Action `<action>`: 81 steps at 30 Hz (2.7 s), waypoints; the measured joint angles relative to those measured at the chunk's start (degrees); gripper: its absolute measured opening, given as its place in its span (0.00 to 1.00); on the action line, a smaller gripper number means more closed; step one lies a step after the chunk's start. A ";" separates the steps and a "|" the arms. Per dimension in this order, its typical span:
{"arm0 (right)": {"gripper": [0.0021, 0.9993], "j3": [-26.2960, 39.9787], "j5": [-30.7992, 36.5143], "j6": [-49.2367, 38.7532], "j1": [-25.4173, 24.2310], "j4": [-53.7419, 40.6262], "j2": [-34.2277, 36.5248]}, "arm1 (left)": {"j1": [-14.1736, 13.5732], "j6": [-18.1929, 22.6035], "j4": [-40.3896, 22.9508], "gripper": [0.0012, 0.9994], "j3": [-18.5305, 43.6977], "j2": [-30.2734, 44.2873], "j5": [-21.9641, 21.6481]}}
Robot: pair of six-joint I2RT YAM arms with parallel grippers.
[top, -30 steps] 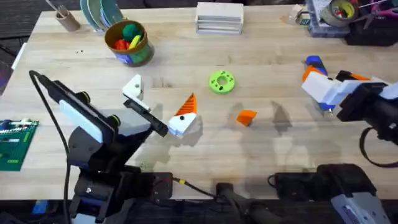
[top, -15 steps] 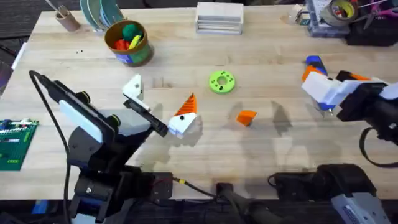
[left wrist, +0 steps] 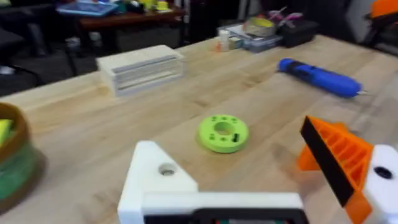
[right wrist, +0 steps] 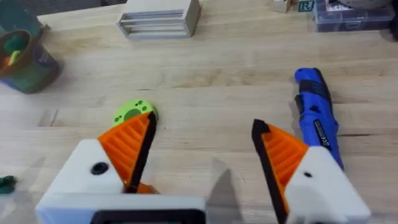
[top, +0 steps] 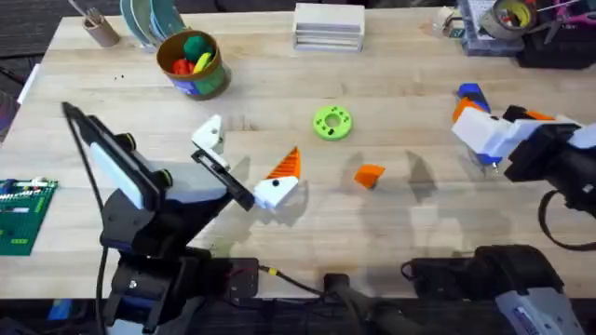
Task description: Pick up the gripper from the table and insert it into the empty holder that is missing its gripper. Then pick up a screw, insert it into the mounting hole, and use the screwdriver to tighten it. Finally, clean up the table by picking up the vegetable and placing it into the bucket.
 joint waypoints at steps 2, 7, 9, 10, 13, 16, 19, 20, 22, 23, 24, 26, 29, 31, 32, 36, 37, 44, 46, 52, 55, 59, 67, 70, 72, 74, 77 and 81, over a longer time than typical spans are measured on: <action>0.99 0.00 0.02 0.00 0.00 0.02 0.00 | 0.00 -3.26 -0.07 0.99 0.00 -0.01 2.72; 0.99 0.00 0.00 0.00 0.00 0.02 0.00 | 0.00 -8.93 -0.40 0.99 0.00 -0.02 9.19; 0.99 0.00 0.02 0.00 0.00 0.02 0.00 | 0.00 -10.12 -0.74 0.99 0.01 0.00 11.77; 0.99 0.00 0.02 0.00 0.00 0.02 0.00 | 0.00 -10.43 -0.83 0.99 0.00 0.00 12.94; 0.99 0.00 0.02 0.00 0.00 0.02 0.00 | 0.00 -11.22 -1.35 0.99 0.02 0.00 16.79; 0.99 0.00 0.02 0.00 0.00 0.04 0.00 | 0.00 -11.61 -1.79 0.99 0.02 -0.02 20.39; 0.99 0.00 0.02 0.00 0.00 0.04 0.00 | 0.00 -11.53 -2.32 0.99 0.04 0.00 23.97; 0.99 0.00 0.02 0.00 0.00 0.04 0.00 | 0.00 -11.29 -2.50 0.99 0.04 0.00 25.34; 0.99 0.00 0.02 0.00 0.00 0.15 0.00 | 0.00 -10.28 -2.92 0.99 0.04 -0.01 27.78; 0.99 0.00 0.02 0.02 0.00 0.26 0.00 | 0.00 -9.62 -3.13 0.99 0.04 0.00 29.11; 0.99 0.00 0.02 0.25 0.00 0.26 0.00 | 0.00 -8.95 -3.31 0.99 0.04 0.00 30.24; 0.99 0.00 -0.15 1.61 0.00 0.26 0.00 | 0.00 -8.05 -3.54 0.99 0.04 0.00 31.83; 0.99 0.00 -2.41 3.90 0.00 0.22 0.00 | 0.00 -7.24 -3.76 0.99 0.04 0.00 33.14; 0.99 0.07 -5.25 4.06 0.00 -0.34 0.36 | 0.00 -6.93 -3.86 0.99 0.04 0.00 33.67; 0.99 0.27 -6.62 4.03 0.00 -1.12 0.99 | 0.00 -6.81 -3.89 0.99 0.04 0.00 33.83; 0.99 3.13 -10.32 1.72 1.16 -6.85 7.02 | 0.00 -6.48 -3.94 0.99 0.04 0.00 34.27; 0.99 4.57 -10.72 0.63 1.88 -8.82 9.10 | 0.00 -6.42 -3.94 0.99 0.04 -0.01 34.30; 0.99 18.26 -6.97 -7.97 12.25 -24.90 25.32 | 0.00 -6.37 -3.96 0.99 0.04 -0.01 34.47; 0.99 19.99 -4.16 -9.79 16.30 -26.62 29.29 | 0.00 -6.37 -3.96 0.99 0.04 0.00 34.47; 0.99 20.37 3.62 -16.43 28.19 -27.33 38.53 | 0.00 -6.37 -3.96 0.99 0.04 0.00 34.49; 0.99 20.37 5.50 -18.18 32.38 -26.46 42.12 | 0.00 -6.37 -3.96 0.99 0.04 -0.02 34.49; 0.99 20.37 6.74 -19.18 35.16 -24.35 46.81 | 0.00 -6.37 -3.96 0.99 0.04 -0.02 34.49; 0.99 20.37 5.65 -20.00 35.63 -20.33 53.97 | 0.00 -6.37 -3.96 0.99 0.04 -0.01 34.49; 0.99 20.37 5.23 -20.02 35.63 -19.66 55.78 | 0.00 -6.37 -3.96 0.99 0.04 -0.01 34.49; 0.98 20.37 5.04 -20.02 35.63 -19.27 56.90 | 0.00 -6.37 -3.96 0.99 0.04 0.00 34.49; 0.92 20.37 4.81 -20.09 35.63 -19.04 57.72 | 0.00 -6.37 -3.96 0.99 0.04 0.00 34.49; 0.81 20.37 4.68 -20.08 35.63 -18.67 58.01 | 0.00 -6.37 -3.96 0.99 0.04 0.00 34.49; 0.78 20.37 4.55 -20.08 35.63 -18.58 58.01 | 0.00 -6.37 -3.96 0.99 0.04 -0.01 34.49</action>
